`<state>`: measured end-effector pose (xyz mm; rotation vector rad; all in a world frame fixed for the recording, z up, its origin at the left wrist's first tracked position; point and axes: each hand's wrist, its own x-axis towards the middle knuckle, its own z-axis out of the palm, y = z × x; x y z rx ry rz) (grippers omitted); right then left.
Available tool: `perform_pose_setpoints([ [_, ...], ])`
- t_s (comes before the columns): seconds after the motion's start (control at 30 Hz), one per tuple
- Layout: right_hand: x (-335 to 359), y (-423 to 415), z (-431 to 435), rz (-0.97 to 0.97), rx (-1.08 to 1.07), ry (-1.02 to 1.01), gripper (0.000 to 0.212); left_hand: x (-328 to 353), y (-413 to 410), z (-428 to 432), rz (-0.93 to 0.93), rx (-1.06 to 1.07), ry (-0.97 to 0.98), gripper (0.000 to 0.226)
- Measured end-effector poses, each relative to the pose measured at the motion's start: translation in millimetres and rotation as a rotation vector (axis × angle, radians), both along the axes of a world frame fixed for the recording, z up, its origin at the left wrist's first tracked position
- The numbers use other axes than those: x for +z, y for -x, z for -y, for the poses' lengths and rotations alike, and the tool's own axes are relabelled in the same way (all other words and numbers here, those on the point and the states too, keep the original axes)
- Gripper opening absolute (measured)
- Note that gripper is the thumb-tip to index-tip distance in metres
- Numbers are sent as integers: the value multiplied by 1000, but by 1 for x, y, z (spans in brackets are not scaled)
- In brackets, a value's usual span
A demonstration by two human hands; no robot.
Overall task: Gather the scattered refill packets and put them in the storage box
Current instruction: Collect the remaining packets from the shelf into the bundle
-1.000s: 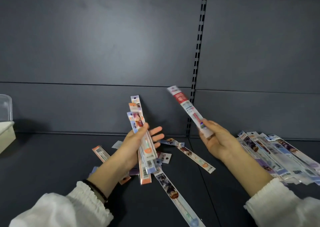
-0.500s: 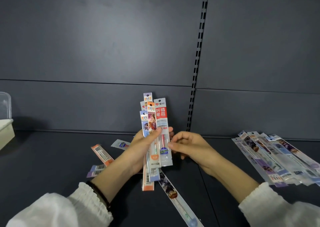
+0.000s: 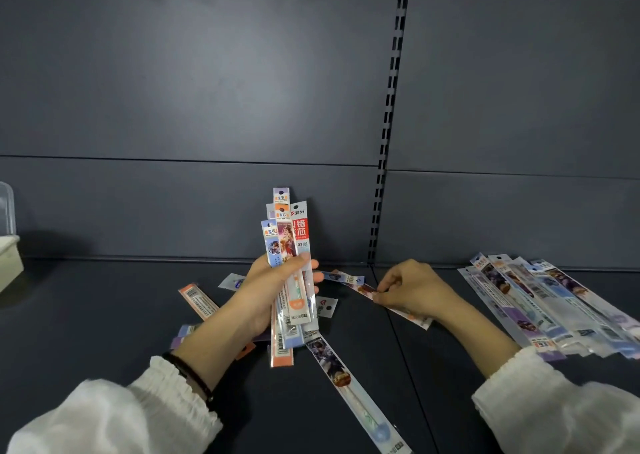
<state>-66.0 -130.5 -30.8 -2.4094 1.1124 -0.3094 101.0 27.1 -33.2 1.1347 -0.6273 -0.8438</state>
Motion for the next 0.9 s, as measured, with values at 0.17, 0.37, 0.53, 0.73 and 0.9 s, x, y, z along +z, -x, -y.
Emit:
perform_pose_setpoints([
  [0.17, 0, 4, 8, 93, -86, -8, 13, 0, -2, -1, -83, -33, 8, 18],
  [0.37, 17, 3, -12, 793, -82, -470, 22, -2, -3, 3, -38, -40, 1, 13],
  [0.53, 17, -16, -56, 878, 140, -642, 15, -3, 5, 4, 20, -77, -22, 28],
  [0.73, 4, -31, -82, 801, 291, -488, 16, -2, 4, 2, 38, -76, -40, 28],
  [0.9, 4, -34, -82, 748, 316, -439, 21, -1, 2, -1, 38, 18, -14, 18],
])
